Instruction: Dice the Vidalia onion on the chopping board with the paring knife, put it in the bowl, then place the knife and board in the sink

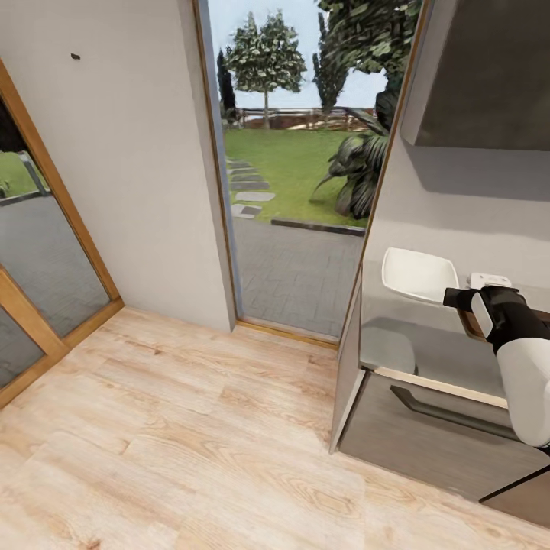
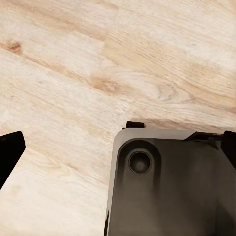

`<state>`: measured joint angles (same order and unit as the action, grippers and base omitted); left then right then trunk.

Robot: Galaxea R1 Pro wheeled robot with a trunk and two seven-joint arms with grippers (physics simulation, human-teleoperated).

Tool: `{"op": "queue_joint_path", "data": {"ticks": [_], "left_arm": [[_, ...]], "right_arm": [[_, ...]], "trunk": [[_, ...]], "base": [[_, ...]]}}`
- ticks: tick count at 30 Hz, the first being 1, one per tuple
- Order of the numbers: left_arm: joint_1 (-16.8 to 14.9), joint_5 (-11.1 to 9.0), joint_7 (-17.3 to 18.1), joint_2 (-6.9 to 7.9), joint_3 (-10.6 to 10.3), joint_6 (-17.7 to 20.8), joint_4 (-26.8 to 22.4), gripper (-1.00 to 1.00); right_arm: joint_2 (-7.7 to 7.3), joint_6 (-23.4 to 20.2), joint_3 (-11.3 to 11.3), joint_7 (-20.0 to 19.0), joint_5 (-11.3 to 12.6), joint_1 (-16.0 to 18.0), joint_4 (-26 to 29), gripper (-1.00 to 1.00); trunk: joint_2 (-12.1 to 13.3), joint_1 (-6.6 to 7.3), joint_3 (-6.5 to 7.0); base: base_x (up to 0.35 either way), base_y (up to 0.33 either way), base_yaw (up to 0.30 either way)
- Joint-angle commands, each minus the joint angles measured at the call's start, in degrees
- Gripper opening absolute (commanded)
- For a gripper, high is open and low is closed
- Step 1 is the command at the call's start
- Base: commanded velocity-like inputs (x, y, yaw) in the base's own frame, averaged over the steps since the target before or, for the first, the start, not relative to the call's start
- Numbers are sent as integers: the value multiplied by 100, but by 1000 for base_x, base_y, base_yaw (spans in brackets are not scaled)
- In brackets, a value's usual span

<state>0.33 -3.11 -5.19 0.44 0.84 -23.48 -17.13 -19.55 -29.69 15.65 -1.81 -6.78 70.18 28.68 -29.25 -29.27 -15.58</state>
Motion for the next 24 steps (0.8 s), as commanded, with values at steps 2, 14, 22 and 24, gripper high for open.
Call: {"op": "queue_joint_path", "data": {"ticks": [2,14,22,24], "left_arm": [[2,-32,0,0,-5,-7,-9,100],[2,-32,0,0,-5,-7,-9,100],[2,-32,0,0,-5,-7,-9,100],[2,-32,0,0,-5,-7,-9,100]], "right_arm": [[4,-29,26,-21,-51,5,7,-100],[9,-22,26,-19,-215,5,-151,-100],[13,-20,26,-20,-234,5,-165,-100],[13,-17,23,-21,-235,5,-167,-100]], "trunk": [[-8,-2,-8],[-8,-2,-8],[-8,-2,-8],[-8,-2,-8]], "base": [[0,0,0],[0,0,0],[0,0,0],[0,0,0]]}}
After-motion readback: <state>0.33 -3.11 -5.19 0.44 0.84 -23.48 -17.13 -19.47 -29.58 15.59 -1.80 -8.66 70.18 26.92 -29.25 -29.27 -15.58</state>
